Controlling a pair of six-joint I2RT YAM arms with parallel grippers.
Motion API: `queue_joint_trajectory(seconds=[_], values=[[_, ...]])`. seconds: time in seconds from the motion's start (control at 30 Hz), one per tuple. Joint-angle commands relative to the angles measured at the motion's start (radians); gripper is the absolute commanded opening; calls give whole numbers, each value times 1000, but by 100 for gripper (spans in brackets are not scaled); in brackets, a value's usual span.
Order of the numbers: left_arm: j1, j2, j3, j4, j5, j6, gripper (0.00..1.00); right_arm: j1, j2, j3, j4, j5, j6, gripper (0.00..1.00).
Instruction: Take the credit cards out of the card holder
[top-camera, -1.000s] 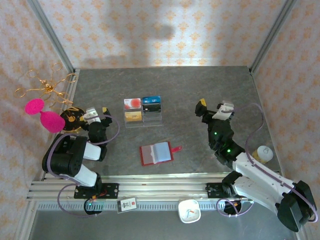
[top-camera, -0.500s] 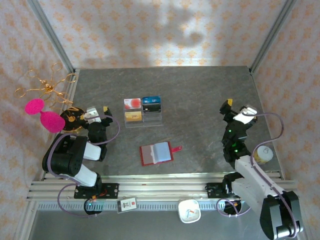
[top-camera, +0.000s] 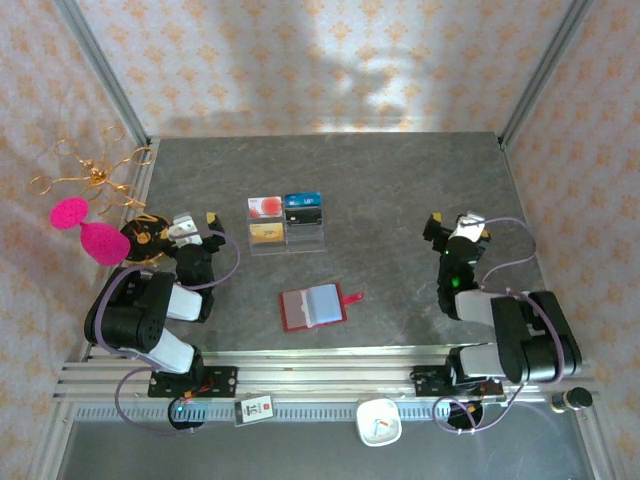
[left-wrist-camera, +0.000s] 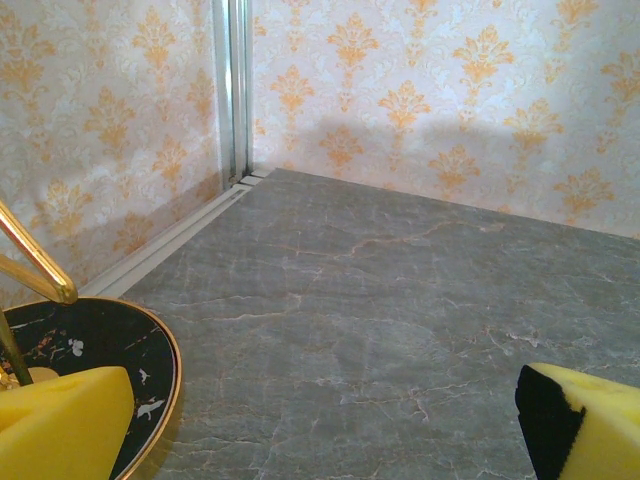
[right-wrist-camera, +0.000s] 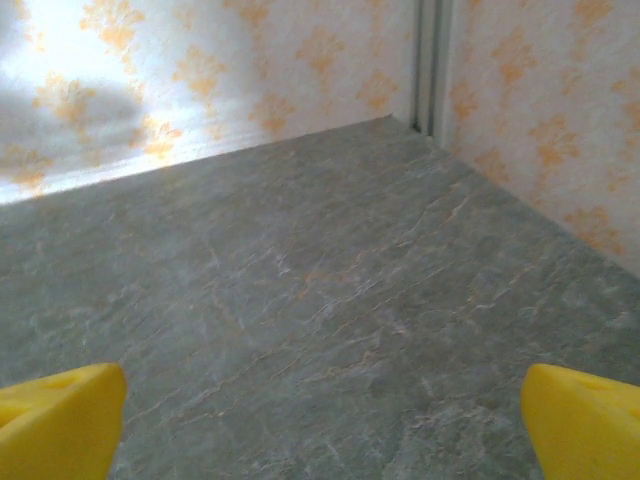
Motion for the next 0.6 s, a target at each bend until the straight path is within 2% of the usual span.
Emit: queue_joint_trajectory(seconds=[0.0,0.07,0.13,0.27,0.33,0.57], values=[[7,4,-5,41,13,5,100,-6,107,-37,262,-57,-35,100],[7,4,-5,39,13,5,100,-12,154,-66,344,-13,-8,100],[7,5,-4,38,14,5,100,-17,145,-38,272,-11,9,100],[8,3,-1,30,15,2,100,-29,151,-30,266,-6,23,100],[10,4,-1,29,18,1,100,-29,149,-35,273,58,50,100],[10,4,-6,39,16,4,100,-31,147,-38,280,63,52,100]])
